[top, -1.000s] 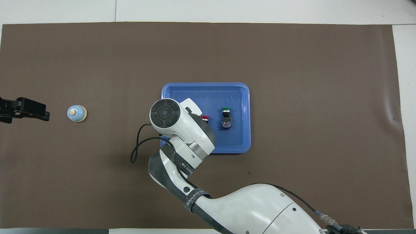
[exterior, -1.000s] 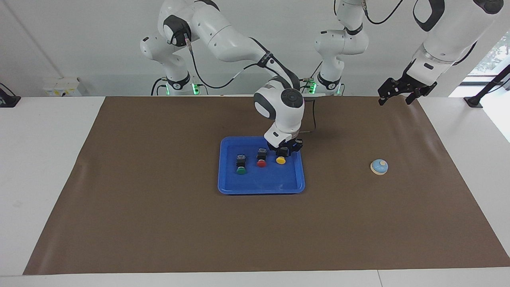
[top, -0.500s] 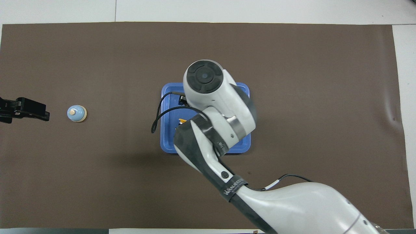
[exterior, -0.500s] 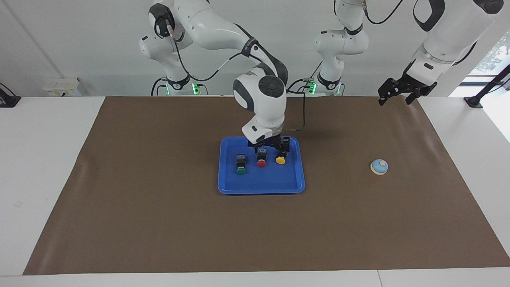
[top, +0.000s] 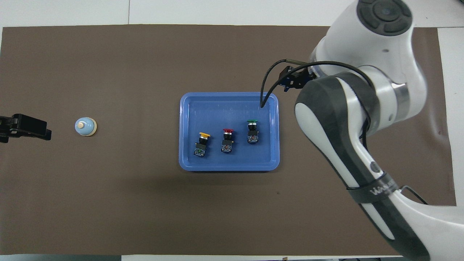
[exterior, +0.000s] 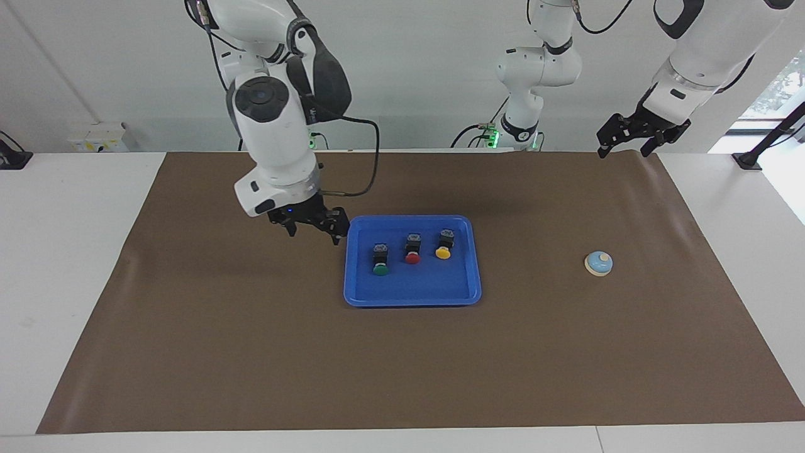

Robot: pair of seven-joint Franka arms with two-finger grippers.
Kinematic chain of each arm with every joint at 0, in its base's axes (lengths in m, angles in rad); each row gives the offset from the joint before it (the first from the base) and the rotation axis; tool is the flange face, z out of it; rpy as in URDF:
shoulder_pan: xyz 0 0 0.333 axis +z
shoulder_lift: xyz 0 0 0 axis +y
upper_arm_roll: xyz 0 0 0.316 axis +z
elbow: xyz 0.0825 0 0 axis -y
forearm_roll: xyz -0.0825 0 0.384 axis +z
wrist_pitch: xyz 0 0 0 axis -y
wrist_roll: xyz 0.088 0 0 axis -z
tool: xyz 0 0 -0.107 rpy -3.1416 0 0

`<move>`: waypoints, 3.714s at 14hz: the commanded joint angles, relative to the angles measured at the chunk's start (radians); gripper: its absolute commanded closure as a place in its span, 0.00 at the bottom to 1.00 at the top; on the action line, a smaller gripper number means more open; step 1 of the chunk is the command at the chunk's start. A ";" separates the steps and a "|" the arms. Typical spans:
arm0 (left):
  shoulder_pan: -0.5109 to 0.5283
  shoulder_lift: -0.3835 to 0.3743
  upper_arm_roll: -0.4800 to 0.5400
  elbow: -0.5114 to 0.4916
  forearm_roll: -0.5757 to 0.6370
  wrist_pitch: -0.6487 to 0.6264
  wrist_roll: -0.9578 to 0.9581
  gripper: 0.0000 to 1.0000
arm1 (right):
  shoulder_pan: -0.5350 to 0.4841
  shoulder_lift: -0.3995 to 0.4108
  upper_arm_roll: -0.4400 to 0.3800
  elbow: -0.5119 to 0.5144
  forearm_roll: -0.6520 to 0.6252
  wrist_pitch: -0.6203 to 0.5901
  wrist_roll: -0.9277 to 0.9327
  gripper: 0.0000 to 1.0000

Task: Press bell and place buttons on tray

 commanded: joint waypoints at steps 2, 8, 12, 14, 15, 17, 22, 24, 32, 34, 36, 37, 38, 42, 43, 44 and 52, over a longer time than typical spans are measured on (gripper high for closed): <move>-0.010 -0.021 0.005 -0.030 0.007 0.066 0.001 0.00 | -0.160 -0.094 0.018 -0.036 0.003 -0.118 -0.315 0.00; 0.065 0.008 0.015 -0.057 0.009 0.113 0.005 1.00 | -0.256 -0.344 0.017 -0.162 -0.028 -0.251 -0.461 0.00; 0.083 0.062 0.016 -0.138 0.010 0.251 0.005 1.00 | -0.290 -0.380 0.044 -0.168 -0.043 -0.275 -0.464 0.00; 0.084 0.128 0.016 -0.151 0.010 0.306 0.005 1.00 | -0.290 -0.380 0.044 -0.177 -0.046 -0.258 -0.465 0.00; 0.084 0.163 0.015 -0.154 0.010 0.334 0.005 1.00 | -0.291 -0.380 0.044 -0.177 -0.046 -0.256 -0.465 0.00; 0.084 0.202 0.015 -0.200 0.010 0.424 0.005 1.00 | -0.293 -0.380 0.044 -0.179 -0.051 -0.249 -0.465 0.00; 0.102 0.189 0.015 -0.373 0.010 0.636 0.006 1.00 | -0.288 -0.387 0.044 -0.187 -0.049 -0.247 -0.454 0.00; 0.100 0.203 0.015 -0.398 0.010 0.682 0.006 1.00 | -0.291 -0.387 0.043 -0.179 -0.048 -0.253 -0.462 0.00; 0.102 0.263 0.015 -0.418 0.010 0.758 0.006 1.00 | -0.290 -0.387 0.043 -0.181 -0.048 -0.259 -0.464 0.00; 0.102 0.272 0.015 -0.418 0.010 0.762 0.006 1.00 | -0.290 -0.387 0.043 -0.181 -0.048 -0.259 -0.464 0.00; 0.097 0.286 0.015 -0.419 0.010 0.779 0.005 1.00 | -0.290 -0.387 0.043 -0.182 -0.048 -0.259 -0.464 0.00; 0.097 0.288 0.015 -0.421 0.010 0.781 0.006 1.00 | -0.291 -0.387 0.043 -0.181 -0.048 -0.259 -0.464 0.00; 0.097 0.289 0.015 -0.422 0.010 0.782 0.006 1.00 | -0.291 -0.387 0.043 -0.181 -0.048 -0.259 -0.464 0.00; 0.094 0.288 0.016 -0.375 0.010 0.717 0.005 1.00 | -0.290 -0.387 0.043 -0.182 -0.048 -0.259 -0.464 0.00; 0.091 0.285 0.015 -0.331 0.010 0.646 0.005 1.00 | -0.290 -0.387 0.043 -0.181 -0.046 -0.259 -0.464 0.00; 0.091 0.279 0.015 -0.283 0.010 0.570 0.005 1.00 | -0.290 -0.387 0.043 -0.182 -0.048 -0.259 -0.464 0.00; 0.105 0.107 0.021 -0.046 0.010 0.201 -0.009 0.00 | -0.290 -0.387 0.043 -0.182 -0.048 -0.259 -0.464 0.00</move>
